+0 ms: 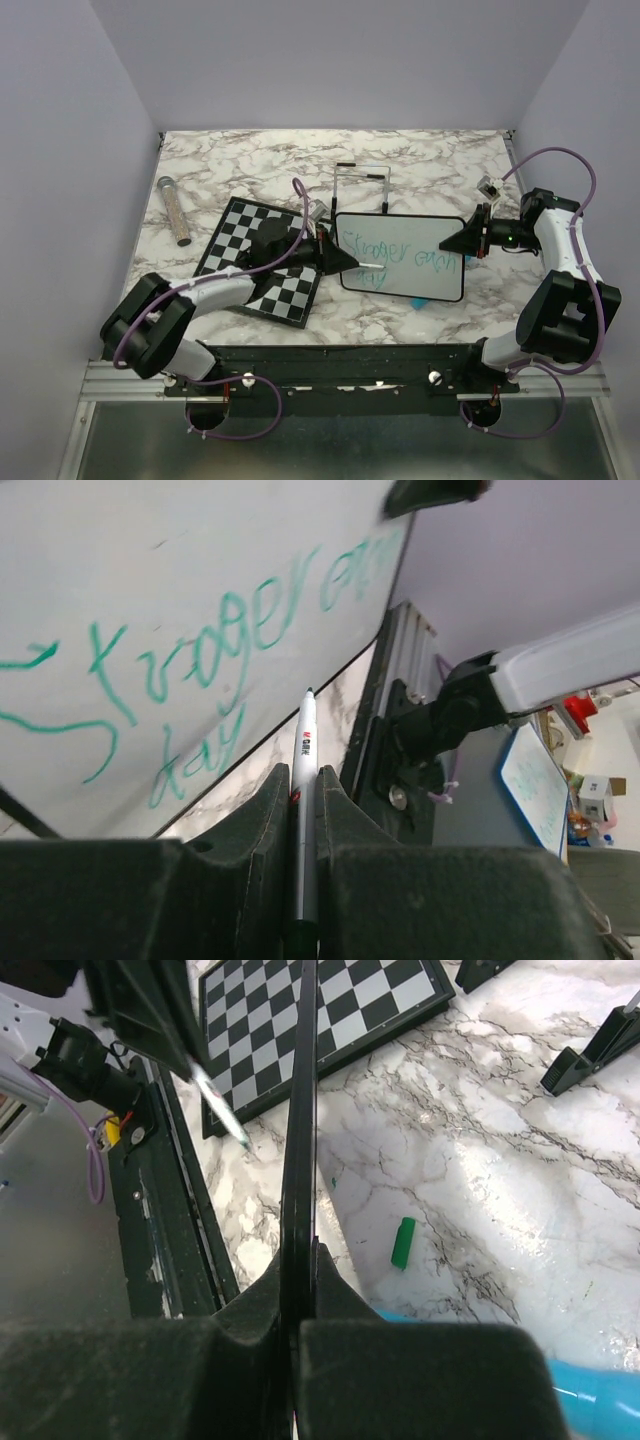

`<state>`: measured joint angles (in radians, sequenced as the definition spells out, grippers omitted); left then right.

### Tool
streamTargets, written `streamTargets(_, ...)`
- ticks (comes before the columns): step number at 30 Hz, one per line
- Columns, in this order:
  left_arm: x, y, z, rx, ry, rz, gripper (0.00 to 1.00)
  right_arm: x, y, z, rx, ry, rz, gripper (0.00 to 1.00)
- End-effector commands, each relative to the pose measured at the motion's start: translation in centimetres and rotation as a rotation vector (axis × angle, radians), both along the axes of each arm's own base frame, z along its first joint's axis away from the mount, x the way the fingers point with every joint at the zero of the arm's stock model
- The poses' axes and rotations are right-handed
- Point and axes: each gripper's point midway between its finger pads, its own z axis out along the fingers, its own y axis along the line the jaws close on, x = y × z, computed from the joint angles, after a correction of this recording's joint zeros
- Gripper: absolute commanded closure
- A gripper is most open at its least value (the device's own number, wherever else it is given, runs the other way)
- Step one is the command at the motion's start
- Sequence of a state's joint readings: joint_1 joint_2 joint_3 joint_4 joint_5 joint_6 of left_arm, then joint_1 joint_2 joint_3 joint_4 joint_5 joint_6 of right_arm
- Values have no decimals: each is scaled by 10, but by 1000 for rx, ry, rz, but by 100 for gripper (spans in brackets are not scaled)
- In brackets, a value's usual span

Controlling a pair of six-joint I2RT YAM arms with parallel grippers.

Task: Write a sentence on the whiteboard

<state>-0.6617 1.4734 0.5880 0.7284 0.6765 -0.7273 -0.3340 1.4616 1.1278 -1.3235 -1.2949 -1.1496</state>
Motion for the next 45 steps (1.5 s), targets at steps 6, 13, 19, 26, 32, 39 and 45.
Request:
streamTargets(6, -24, 22, 73, -63, -177, 7, 100, 3, 1, 10, 18, -28, 0, 99)
streamTargets(13, -13, 50, 73, 10, -242, 178, 100, 3, 1, 10, 17, -25, -3, 100)
streamTargets(19, -13, 63, 70, 19, -258, 232, 100, 4, 0, 10, 15, -25, -5, 100)
streamTargets(26, -18, 68, 66, 15, -261, 239, 100, 4, 0, 10, 14, -24, -9, 99)
streamTargets(32, -22, 69, 67, -12, -258, 240, 100, 5, 0, 8, 10, -24, -12, 99)
streamTargets(39, -24, 69, 71, -57, -255, 242, 100, 5, -1, 7, 3, -27, -15, 99)
streamTargets(45, -25, 69, 71, -102, -232, 256, 100, 4, -1, 7, 0, -31, -15, 100)
